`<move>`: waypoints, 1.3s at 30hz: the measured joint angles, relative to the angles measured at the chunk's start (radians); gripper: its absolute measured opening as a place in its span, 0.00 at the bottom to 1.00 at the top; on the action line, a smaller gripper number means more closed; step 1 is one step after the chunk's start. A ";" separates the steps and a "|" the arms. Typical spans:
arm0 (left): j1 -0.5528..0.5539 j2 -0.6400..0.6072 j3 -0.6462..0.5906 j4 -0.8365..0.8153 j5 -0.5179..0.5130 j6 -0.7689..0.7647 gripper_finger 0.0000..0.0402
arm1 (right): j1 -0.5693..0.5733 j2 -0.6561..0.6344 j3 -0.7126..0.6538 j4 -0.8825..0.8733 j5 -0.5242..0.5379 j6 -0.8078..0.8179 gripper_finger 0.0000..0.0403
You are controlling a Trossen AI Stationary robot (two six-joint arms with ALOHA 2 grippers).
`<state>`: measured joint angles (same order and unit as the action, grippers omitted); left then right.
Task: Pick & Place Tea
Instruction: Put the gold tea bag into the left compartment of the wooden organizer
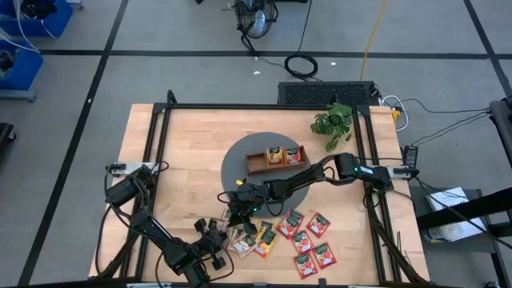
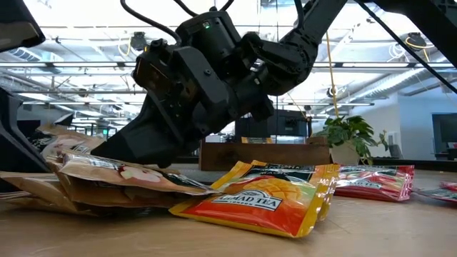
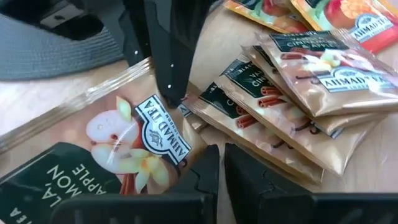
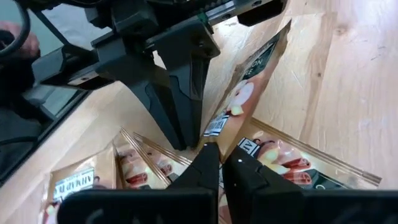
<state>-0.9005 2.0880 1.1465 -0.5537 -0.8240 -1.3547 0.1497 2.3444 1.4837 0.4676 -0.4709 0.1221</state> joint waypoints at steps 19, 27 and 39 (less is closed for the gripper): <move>-0.175 -0.162 0.036 0.004 -0.332 0.078 0.09 | 0.036 -0.245 -0.072 -0.192 0.164 -0.336 0.00; -0.186 -0.163 0.036 0.009 -0.553 0.104 0.09 | 0.095 -0.554 -0.377 -0.134 0.240 -0.389 0.00; 0.122 -0.295 0.037 0.038 -0.309 0.308 0.31 | 0.167 -0.719 -0.877 0.416 0.422 -0.417 0.00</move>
<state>-0.7790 1.7932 1.1833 -0.5156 -1.1335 -1.0465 0.3170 1.6254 0.6064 0.8832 -0.0488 -0.2950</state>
